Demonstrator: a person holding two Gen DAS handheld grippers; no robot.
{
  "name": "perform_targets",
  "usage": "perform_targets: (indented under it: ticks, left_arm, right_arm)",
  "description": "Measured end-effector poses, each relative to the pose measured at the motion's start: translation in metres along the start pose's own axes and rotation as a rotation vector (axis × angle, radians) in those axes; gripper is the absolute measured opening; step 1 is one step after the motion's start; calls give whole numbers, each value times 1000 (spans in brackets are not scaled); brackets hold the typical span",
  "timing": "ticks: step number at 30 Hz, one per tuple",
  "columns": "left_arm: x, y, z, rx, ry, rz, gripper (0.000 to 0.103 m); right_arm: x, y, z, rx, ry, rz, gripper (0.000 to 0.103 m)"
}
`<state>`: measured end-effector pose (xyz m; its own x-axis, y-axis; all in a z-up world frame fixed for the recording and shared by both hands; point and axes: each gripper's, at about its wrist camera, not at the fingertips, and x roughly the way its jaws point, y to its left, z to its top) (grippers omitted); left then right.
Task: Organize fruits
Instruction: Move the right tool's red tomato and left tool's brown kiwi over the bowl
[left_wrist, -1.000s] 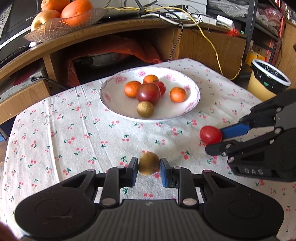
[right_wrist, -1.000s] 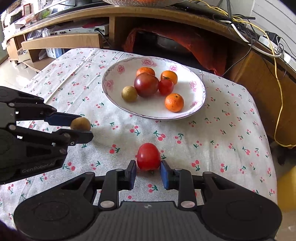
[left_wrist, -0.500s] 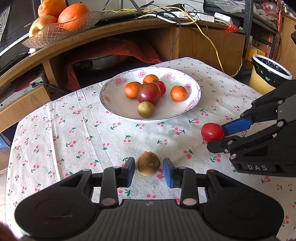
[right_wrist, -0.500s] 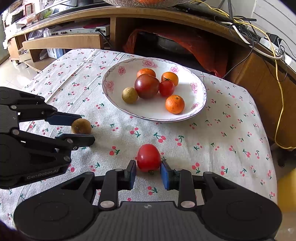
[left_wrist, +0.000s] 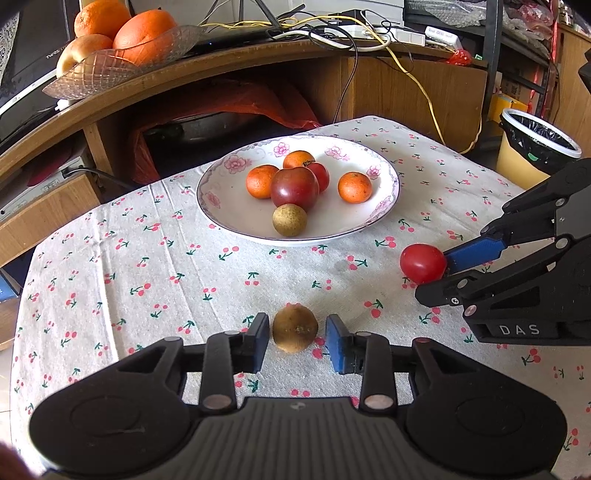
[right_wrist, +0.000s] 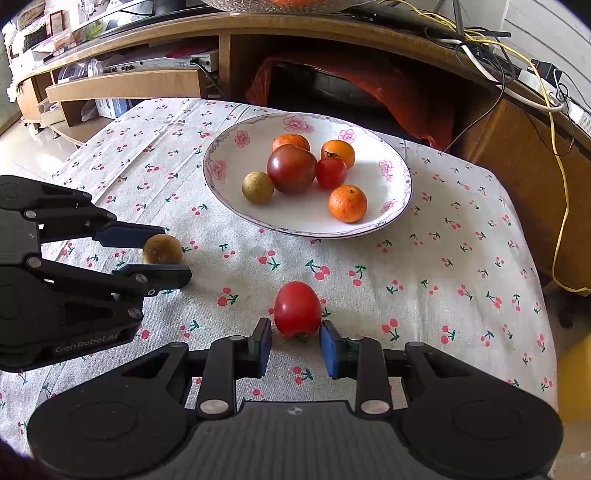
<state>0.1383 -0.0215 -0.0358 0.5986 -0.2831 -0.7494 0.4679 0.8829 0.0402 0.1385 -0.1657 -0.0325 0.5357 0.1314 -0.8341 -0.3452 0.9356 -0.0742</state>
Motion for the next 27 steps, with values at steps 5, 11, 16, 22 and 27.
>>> perform_targets:
  ticks: [5,11,16,22,27]
  left_arm:
    - [0,-1,1,7,6,-1,42]
    - [0,1,0,15,4,-9,43]
    - [0,3,0,-2,8,-16,43]
    - [-1,1,-2,1,1,-9,43]
    - [-2,-1,-1,15,6,-13,35]
  right_arm:
    - [0,-5,-1,12,5,19,26]
    - [-3,-17,-13,30,-23,52,37]
    - [-3,-22,-10,51,-33,67,39]
    - [-1,-17,-1,41,-66,66,39]
    - [5,-17,0,48,-32,58,25]
